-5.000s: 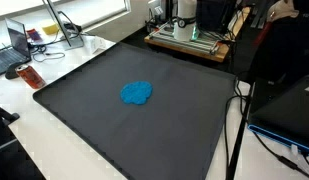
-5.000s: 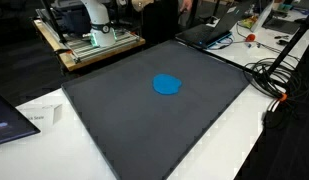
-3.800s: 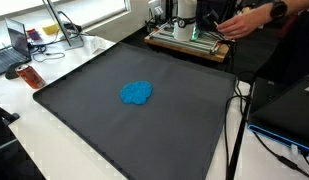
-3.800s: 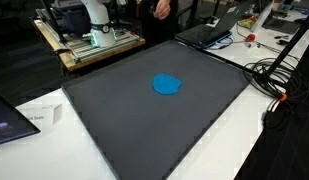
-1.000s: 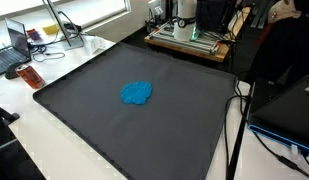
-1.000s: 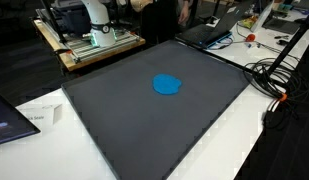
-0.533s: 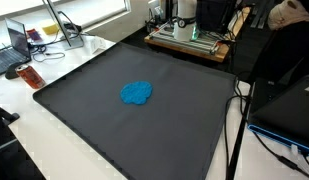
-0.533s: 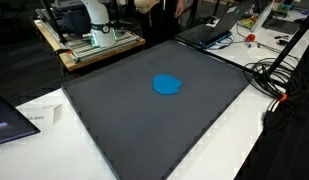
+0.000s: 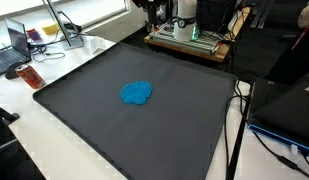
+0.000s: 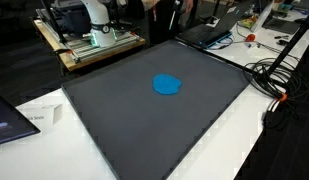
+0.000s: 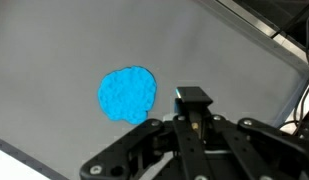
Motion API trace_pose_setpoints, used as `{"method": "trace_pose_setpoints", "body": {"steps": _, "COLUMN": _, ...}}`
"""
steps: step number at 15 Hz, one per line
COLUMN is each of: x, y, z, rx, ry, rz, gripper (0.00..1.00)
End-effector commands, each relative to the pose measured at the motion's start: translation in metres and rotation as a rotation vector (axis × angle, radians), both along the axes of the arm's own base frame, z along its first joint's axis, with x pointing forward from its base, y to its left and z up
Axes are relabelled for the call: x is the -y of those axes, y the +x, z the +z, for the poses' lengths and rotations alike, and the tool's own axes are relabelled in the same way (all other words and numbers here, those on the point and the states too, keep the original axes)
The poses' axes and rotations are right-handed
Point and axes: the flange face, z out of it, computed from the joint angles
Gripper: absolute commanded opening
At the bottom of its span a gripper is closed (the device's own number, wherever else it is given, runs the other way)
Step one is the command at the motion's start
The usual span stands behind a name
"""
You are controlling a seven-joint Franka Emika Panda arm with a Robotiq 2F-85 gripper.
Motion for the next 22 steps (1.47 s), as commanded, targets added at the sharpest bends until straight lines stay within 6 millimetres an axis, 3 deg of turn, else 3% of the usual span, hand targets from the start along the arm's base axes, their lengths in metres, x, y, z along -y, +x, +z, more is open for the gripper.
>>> {"method": "trace_pose_setpoints", "body": {"steps": 1, "x": 0.0, "y": 0.002, "z": 0.001, "rx": -0.002, "ry": -0.001, "rz": -0.001, "gripper": 0.13}}
{"method": "trace_pose_setpoints", "body": {"steps": 9, "x": -0.001, "y": 0.003, "z": 0.007, "rx": 0.002, "ry": 0.0, "rz": -0.002, "gripper": 0.13}}
{"method": "trace_pose_setpoints", "body": {"steps": 10, "x": -0.001, "y": 0.003, "z": 0.007, "rx": 0.002, "ry": 0.0, "rz": -0.002, "gripper": 0.03}}
{"method": "trace_pose_setpoints", "body": {"steps": 11, "x": 0.002, "y": 0.007, "z": 0.007, "rx": 0.003, "ry": 0.007, "rz": 0.01, "gripper": 0.03}}
{"method": "trace_pose_setpoints", "body": {"steps": 17, "x": -0.012, "y": 0.052, "z": -0.007, "rx": -0.014, "ry": 0.057, "rz": 0.002, "gripper": 0.03}}
{"method": "trace_pose_setpoints", "body": {"steps": 22, "x": -0.022, "y": 0.093, "z": -0.043, "rx": 0.02, "ry": 0.049, "rz": -0.17, "gripper": 0.03}}
